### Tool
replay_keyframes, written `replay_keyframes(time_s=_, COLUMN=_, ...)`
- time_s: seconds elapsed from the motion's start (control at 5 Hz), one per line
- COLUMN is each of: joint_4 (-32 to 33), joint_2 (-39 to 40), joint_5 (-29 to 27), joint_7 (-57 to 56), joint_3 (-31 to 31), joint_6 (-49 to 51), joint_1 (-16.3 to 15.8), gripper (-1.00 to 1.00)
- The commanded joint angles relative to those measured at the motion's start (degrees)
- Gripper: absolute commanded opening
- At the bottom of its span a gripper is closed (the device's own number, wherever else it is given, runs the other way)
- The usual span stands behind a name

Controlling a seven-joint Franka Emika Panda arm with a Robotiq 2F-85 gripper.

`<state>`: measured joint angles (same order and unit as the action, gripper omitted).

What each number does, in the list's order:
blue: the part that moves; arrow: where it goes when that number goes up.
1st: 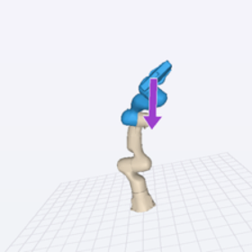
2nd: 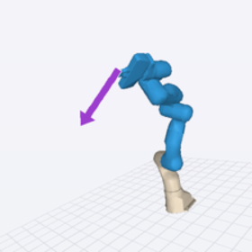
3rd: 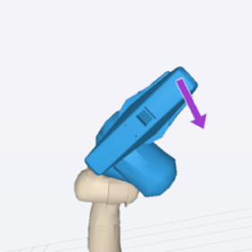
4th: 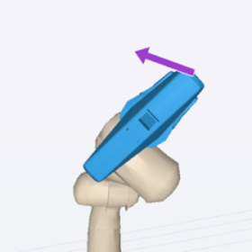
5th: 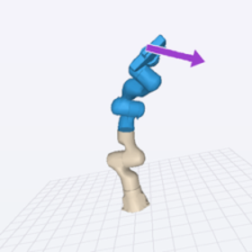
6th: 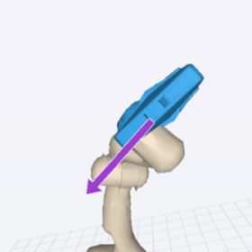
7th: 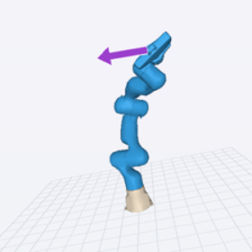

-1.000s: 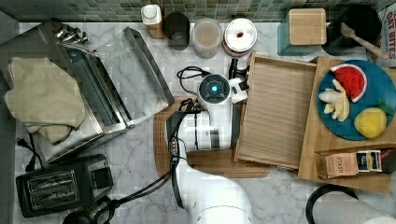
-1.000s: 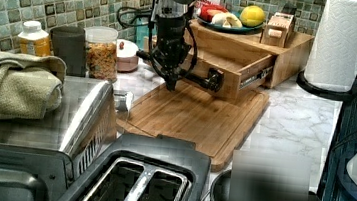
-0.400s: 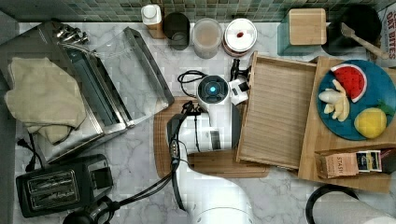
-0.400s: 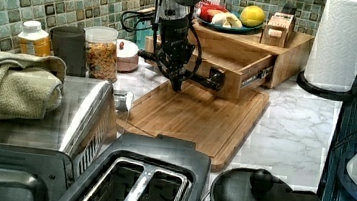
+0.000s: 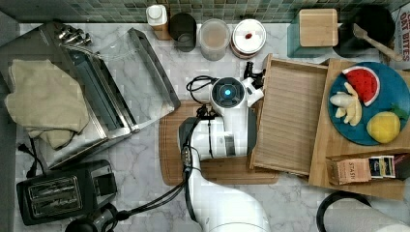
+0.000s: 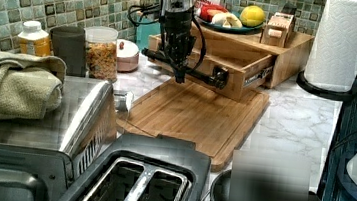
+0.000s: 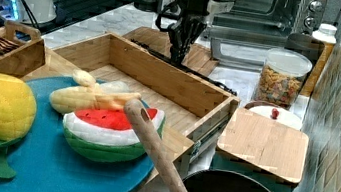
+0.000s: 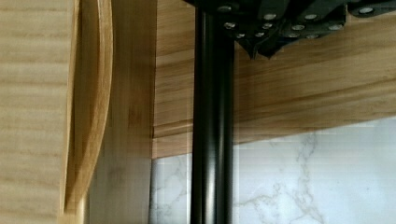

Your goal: Close the drawer.

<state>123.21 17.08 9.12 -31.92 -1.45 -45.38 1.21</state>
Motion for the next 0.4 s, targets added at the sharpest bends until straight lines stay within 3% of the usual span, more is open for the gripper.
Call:
replay_keyframes(time_s=0.2, joint_4=-5.9, joint_2=-5.4, joint_5=-3.0, joint_7=-17.4, joint_3=-8.1, joint_6=1.5, joint_1=12.8, gripper=-1.0)
replay_keyframes(time_s=0.4, joint_4=-5.9, joint_2=-4.0, joint_5=-4.9, joint_7=-22.3, joint_3=-10.5, joint_6=-2.5, joint_1=14.7, gripper=-1.0)
